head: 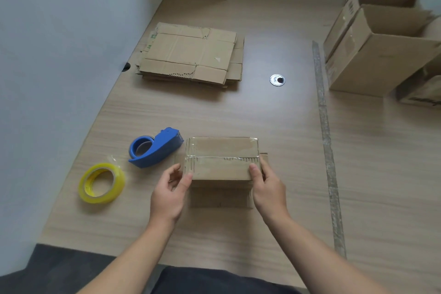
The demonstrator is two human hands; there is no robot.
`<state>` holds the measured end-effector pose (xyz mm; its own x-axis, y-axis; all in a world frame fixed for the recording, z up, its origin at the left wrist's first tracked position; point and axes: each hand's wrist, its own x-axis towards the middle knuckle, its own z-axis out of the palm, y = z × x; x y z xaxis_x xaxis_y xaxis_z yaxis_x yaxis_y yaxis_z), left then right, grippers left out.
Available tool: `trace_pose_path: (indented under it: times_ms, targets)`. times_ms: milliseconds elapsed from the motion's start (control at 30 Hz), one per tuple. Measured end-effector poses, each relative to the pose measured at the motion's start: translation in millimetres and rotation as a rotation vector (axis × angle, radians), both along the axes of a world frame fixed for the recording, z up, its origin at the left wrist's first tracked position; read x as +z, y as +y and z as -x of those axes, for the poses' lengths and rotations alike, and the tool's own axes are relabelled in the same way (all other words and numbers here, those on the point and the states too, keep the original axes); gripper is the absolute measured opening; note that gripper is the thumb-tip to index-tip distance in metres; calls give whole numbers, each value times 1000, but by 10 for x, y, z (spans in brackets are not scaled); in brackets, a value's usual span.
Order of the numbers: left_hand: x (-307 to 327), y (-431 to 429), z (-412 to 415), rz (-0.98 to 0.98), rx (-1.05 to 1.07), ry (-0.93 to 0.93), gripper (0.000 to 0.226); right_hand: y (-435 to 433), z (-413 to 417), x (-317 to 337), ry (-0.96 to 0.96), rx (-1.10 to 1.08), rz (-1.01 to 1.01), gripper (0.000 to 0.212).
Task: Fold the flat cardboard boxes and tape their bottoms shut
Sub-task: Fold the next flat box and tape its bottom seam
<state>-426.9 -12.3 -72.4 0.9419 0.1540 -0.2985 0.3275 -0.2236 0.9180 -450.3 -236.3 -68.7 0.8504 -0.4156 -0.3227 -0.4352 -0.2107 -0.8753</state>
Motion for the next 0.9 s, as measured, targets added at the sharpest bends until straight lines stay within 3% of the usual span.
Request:
trace_pose_path:
  times_ms: [167,300,433,533,667,900]
  targets:
    - [55,85,145,-42,-157,-128,47,-89,-44,-42,-73,-90,-241,24]
    - [259,-34,53,-194,-315,-334,56,-236,-103,-32,-68,-216,-522,26]
    - [424,-182,-20,-228,-380,-438,59,-344,-147,-23,-7,-274,-619,25]
    - [429,-249,-44,-368,-432,-559,53,-384,-161,5,6,-285,-652,26]
    - [382,-309,-50,-378,-392,-535,56,-382,-172,30,-2,-257,-681,26]
    - [574,-487,-199,-182,-308,-480,38,-466,-204,47,27,-293,-722,32]
